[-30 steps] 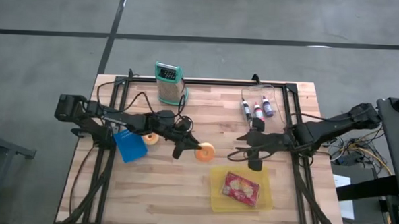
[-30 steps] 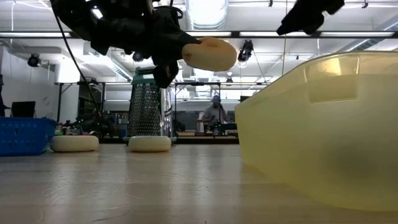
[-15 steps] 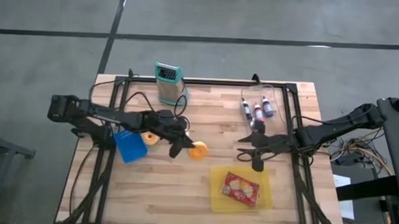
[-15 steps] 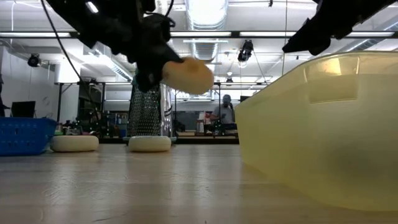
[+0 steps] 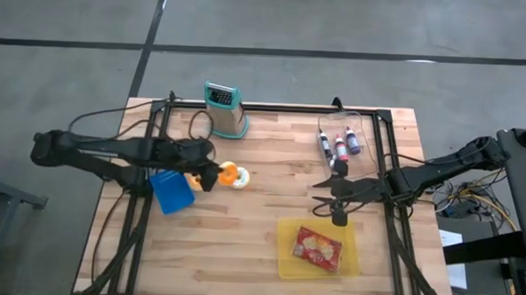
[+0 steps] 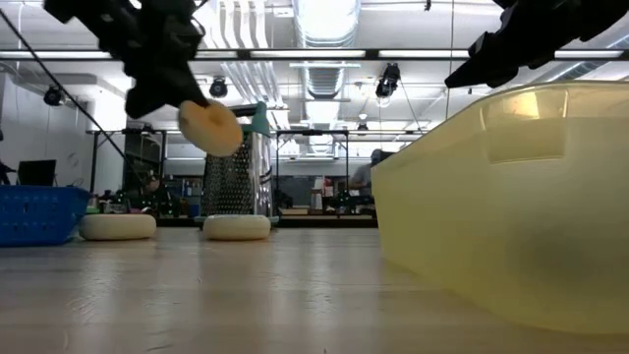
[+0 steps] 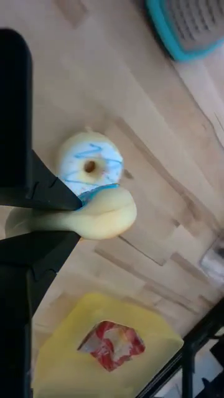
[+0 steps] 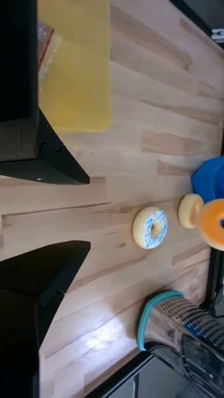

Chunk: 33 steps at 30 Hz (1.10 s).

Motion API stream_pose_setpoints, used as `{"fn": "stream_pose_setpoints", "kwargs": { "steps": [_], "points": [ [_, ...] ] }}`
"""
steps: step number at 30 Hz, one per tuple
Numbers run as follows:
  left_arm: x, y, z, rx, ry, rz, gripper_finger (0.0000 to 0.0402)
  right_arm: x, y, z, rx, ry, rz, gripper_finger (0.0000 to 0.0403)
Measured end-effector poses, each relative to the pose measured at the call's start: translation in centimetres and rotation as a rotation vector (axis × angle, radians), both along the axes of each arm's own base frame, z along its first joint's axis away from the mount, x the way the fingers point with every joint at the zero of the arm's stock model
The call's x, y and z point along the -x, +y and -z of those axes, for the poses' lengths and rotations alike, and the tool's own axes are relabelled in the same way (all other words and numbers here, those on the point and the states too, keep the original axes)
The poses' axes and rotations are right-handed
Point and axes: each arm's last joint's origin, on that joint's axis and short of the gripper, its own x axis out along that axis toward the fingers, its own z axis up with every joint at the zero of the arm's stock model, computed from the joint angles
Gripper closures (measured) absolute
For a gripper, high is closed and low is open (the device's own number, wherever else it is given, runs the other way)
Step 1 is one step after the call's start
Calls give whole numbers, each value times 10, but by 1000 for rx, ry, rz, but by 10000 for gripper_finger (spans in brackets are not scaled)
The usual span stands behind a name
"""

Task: Pick & Place Food Item
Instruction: Put the top orange donut into the blue bin

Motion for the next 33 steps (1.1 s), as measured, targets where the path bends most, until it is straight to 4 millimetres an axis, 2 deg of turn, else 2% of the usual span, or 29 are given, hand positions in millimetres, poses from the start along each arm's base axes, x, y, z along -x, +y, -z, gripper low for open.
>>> {"fn": "stream_pose_setpoints", "kwargs": {
  "steps": [8,12,22,27,33],
  "points": [
    [45,-2,-2,150,141,-167,346,0,0,0,37,5,-20,252],
    [58,-2,-4,200,196,-237,347,0,0,0,38,6,-21,252],
    [90,-4,-56,265,397,-358,347,0,0,0,38,7,-20,252],
    [102,-4,-63,274,525,-476,347,0,0,1,39,9,-21,252],
    [89,-6,-50,300,581,-444,347,1,0,2,40,14,-21,252]
  ]
}}
